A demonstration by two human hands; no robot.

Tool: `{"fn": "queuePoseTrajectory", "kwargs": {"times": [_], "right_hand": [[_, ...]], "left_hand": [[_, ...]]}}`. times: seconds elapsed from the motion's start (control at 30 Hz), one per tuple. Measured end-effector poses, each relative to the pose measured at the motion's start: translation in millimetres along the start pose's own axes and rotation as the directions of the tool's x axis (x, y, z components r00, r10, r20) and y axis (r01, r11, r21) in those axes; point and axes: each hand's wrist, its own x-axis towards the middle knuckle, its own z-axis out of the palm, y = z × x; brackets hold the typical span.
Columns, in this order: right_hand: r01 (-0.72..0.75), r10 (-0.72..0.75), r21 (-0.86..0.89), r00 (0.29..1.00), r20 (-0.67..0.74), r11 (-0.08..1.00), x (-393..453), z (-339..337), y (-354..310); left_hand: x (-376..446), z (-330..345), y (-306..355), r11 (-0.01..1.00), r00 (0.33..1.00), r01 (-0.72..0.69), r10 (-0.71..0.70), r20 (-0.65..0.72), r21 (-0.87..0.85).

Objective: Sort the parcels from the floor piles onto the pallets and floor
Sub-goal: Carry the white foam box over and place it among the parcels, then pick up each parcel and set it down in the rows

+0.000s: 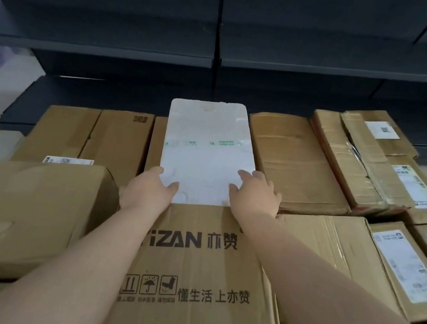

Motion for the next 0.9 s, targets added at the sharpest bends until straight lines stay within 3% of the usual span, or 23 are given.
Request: {"fn": "queuePoseTrajectory", "kwargs": {"times": [0.07,0.13,0.27,0.37,0.47,0.7,0.9], "right_hand": [[0.076,-0.066,0.114,0.994,-0.093,0.991,-29.5,-13.9,1.2],[0.142,-0.126,0.160,0.986,-0.110,0.977,-65.7,-30.9,2.1],[0.181,-0.184,0.046,0.978,0.094,0.982,-145.2,-87.6,2.0],[0.213,-0.209,0.005,0.953,0.219,0.977,-200.9,-136.9,-7.3],[0.243,-0.218,-0.064,0.938,0.268,0.968,-254.0,-179.0,-15.5],[0.137,-0.098,-0.234,0.980,0.172,0.963,-394.8,-274.3,3.5],[-0.061,0.074,-0.322,0.997,0.028,0.945,-502.2,-362.4,52.6]], "left_hand": [[-32.4,-10.0,0.7,0.995,0.988,-0.102,0.101,-0.119,0.002],[-70.5,-26.2,0.4,0.988,0.980,-0.153,0.149,-0.130,-0.024],[-142.4,-70.1,7.7,0.989,0.987,-0.145,0.145,0.071,-0.009],[-198.5,-111.0,25.6,0.979,0.956,-0.191,0.170,0.238,0.066],[-251.1,-154.0,45.7,0.953,0.925,-0.266,0.210,0.317,0.146],[-371.7,-234.2,85.7,0.878,0.872,-0.433,0.349,0.344,0.207],[-479.8,-259.0,170.8,0.748,0.744,-0.644,0.561,0.362,0.164]]}}
